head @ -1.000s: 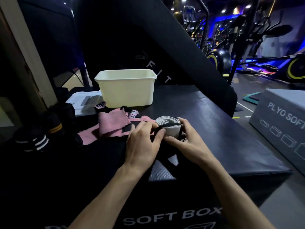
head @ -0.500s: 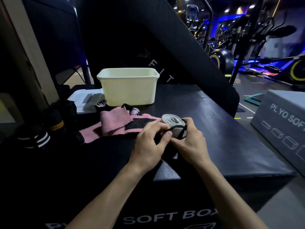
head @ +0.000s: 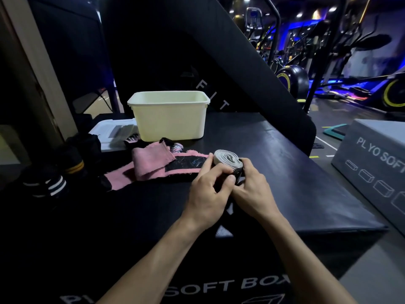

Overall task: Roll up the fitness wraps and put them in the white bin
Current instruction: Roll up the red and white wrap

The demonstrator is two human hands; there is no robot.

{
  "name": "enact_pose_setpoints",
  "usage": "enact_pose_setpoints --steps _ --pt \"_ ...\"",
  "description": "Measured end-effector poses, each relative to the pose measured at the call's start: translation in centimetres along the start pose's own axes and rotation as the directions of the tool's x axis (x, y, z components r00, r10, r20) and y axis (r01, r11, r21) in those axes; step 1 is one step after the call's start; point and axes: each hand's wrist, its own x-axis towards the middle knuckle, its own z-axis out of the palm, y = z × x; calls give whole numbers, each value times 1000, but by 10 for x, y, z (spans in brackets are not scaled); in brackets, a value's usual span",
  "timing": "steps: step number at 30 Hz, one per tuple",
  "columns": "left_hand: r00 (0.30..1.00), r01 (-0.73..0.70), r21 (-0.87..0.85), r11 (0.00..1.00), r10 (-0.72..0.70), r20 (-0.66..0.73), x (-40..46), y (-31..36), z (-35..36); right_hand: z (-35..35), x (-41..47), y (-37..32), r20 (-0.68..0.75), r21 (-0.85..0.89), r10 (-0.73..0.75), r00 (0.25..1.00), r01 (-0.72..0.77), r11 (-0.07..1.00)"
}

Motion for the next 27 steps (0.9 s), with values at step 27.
enact_pose_setpoints --steps 27 --pt "985 -41 -85 996 55 165 6 -1 -34 -8 18 29 104 348 -186 977 139 927"
